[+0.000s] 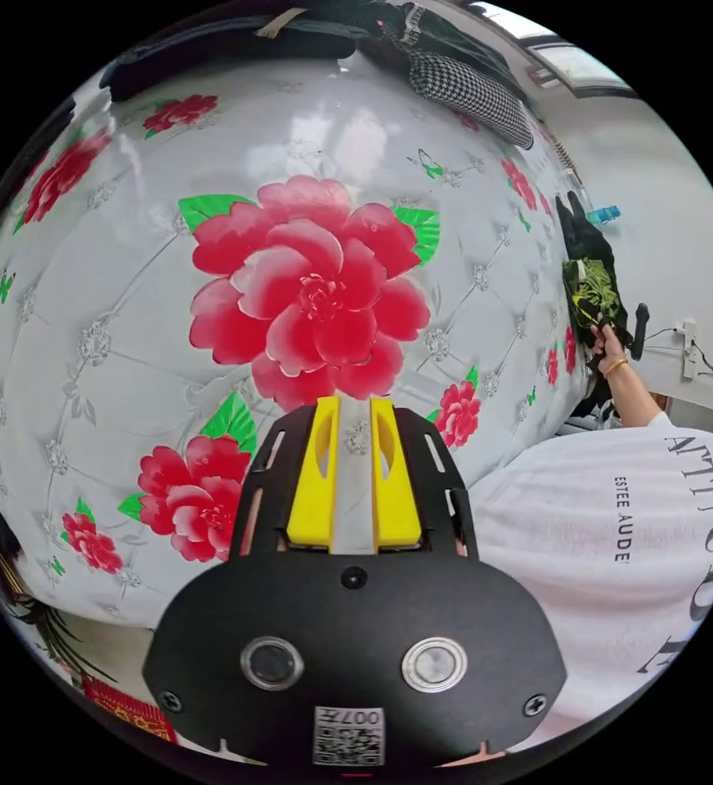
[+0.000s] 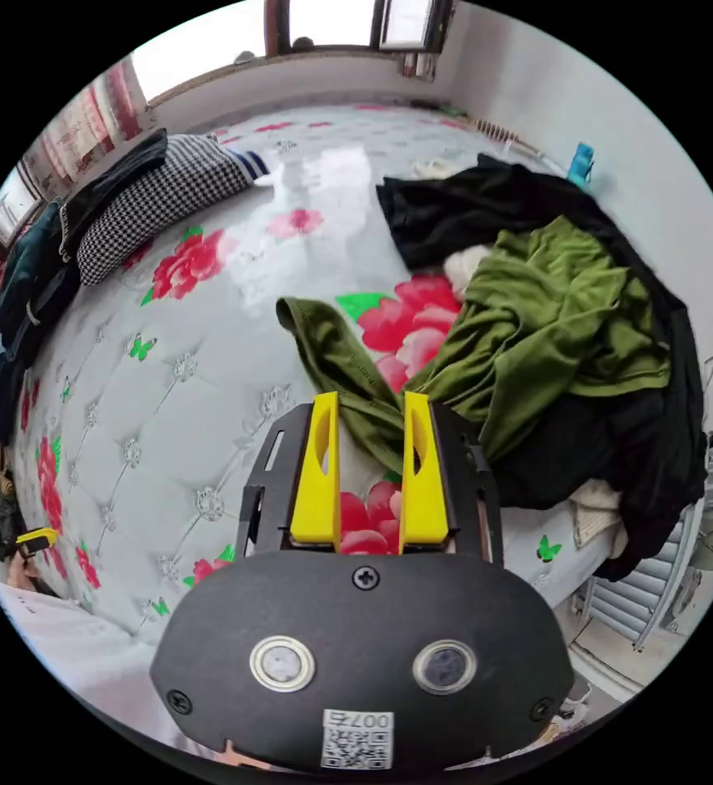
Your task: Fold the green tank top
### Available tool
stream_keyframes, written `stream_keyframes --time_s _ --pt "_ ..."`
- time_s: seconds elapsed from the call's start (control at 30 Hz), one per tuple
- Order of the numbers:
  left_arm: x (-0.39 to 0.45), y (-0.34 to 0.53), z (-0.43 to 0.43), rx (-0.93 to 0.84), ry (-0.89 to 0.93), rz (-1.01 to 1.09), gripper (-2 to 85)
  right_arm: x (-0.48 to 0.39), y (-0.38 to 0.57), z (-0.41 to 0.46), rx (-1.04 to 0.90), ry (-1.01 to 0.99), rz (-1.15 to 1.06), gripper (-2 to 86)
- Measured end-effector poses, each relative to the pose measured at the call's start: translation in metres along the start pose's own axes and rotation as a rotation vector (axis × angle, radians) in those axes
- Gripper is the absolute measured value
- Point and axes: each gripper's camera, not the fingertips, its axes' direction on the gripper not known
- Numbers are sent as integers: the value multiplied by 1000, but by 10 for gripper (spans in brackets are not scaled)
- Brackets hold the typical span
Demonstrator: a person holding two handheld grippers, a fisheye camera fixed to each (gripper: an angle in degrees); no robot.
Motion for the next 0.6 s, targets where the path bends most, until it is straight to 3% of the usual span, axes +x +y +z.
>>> stream_keyframes --time_s 0.17,0.27,0.4,0.47,0.6 --pt "36 -10 -21 121 64 127 58 -54 17 -18 73 -233 -43 5" --pt "60 -4 -31 190 96 217 61 -135 53 -40 102 -309 -254 0" --pt "68 20 -22 205 121 258 79 -261 133 -68 -13 -736 -601 1" --pt "62 33 -18 212 121 240 95 -311 171 -81 -73 -848 -775 4" --pt "28 65 -19 234 107 160 112 -359 219 -93 -174 -871 -1012 17"
